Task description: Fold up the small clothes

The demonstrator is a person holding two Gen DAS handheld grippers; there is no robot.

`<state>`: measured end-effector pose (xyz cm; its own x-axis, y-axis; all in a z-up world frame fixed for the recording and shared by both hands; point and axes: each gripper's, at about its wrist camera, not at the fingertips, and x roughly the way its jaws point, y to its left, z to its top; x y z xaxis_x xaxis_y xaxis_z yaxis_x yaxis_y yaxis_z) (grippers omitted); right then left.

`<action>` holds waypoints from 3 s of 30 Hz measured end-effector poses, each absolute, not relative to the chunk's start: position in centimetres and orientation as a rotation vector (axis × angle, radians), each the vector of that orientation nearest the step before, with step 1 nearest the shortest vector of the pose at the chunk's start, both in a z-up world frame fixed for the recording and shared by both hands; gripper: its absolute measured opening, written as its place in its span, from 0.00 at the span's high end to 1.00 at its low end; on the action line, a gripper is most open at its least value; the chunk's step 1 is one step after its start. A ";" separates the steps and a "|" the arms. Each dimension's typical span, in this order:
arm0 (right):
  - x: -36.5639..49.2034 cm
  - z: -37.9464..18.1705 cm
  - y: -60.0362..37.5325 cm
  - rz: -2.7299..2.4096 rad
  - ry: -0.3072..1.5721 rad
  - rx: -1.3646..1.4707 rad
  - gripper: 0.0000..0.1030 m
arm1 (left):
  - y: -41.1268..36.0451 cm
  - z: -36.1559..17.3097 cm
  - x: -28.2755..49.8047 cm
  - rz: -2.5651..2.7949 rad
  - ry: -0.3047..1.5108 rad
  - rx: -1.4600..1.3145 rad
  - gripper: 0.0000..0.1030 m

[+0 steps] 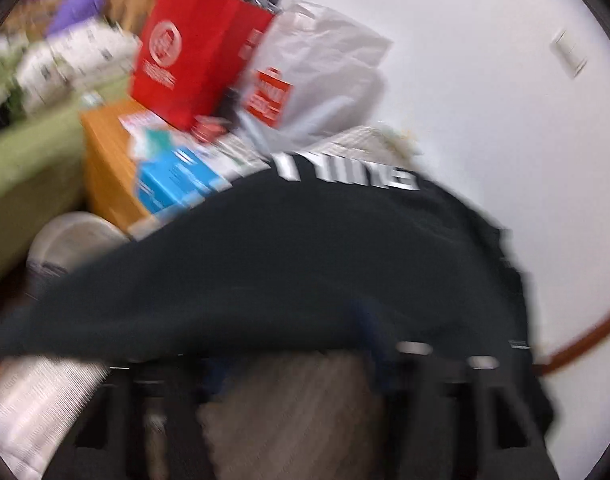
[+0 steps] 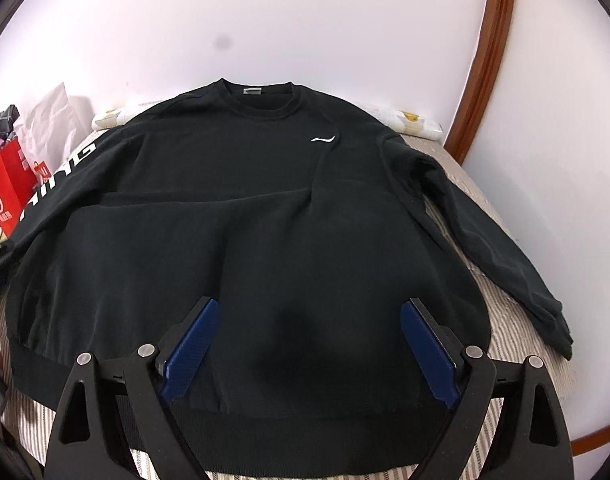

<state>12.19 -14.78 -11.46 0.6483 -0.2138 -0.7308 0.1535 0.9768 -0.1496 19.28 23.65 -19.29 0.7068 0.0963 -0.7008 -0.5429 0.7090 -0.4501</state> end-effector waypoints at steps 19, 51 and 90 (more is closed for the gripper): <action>12.3 -13.0 -23.9 -0.272 0.820 0.040 0.11 | 4.2 -2.7 33.4 0.136 0.532 -0.059 0.94; 22.2 -10.6 -13.4 -0.027 0.807 -0.171 0.11 | 9.5 -11.8 31.9 0.168 0.700 0.007 0.32; 34.6 -9.3 -18.3 -0.111 0.814 -0.087 0.51 | 17.6 -18.6 34.9 0.209 0.824 -0.165 0.30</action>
